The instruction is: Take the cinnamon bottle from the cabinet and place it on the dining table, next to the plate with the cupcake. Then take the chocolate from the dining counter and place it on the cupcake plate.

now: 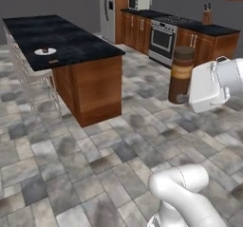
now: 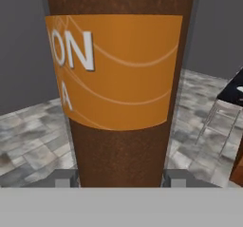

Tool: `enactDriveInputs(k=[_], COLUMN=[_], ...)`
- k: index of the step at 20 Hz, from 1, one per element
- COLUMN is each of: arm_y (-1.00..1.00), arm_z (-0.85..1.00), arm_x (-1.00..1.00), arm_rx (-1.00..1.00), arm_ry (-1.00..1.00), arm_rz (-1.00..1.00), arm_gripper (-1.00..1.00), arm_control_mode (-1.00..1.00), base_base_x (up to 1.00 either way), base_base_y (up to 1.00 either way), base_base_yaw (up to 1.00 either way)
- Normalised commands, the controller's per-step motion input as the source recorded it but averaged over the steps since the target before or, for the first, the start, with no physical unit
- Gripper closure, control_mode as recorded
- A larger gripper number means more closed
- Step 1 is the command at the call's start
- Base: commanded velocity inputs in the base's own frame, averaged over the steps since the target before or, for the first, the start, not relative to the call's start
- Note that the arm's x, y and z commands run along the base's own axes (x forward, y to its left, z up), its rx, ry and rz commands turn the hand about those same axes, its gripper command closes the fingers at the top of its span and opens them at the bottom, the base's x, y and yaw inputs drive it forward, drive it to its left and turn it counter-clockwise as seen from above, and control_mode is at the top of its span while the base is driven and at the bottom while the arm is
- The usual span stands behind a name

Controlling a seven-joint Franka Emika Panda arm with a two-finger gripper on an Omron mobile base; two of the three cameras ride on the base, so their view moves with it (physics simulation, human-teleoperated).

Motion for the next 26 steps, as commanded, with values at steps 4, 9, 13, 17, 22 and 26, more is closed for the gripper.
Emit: enactDriveInputs(k=[4,9,13,17,22,26], arm_y=[0.00,0.00,0.00,0.00,0.00,0.00], arm_z=[0.00,0.00,0.00,0.00,0.00,0.00], arm_x=[0.00,0.00,0.00,0.00,0.00,0.00], arm_rx=[0.00,0.00,0.00,0.00,0.00,0.00], arm_ry=[0.00,0.00,0.00,0.00,0.00,0.00], arm_rz=[0.00,0.00,0.00,0.00,0.00,0.00], arm_gripper=[1.00,1.00,1.00,1.00,1.00,1.00], arm_control_mode=[1.00,1.00,1.00,1.00,1.00,1.00], base_base_x=[0.84,0.91,0.93,0.94,0.91,0.77], base_base_y=[-0.21,-0.16,-0.08,0.07,0.41,0.58], base_base_yaw=[0.19,0.13,0.18,0.09,0.00,0.00])
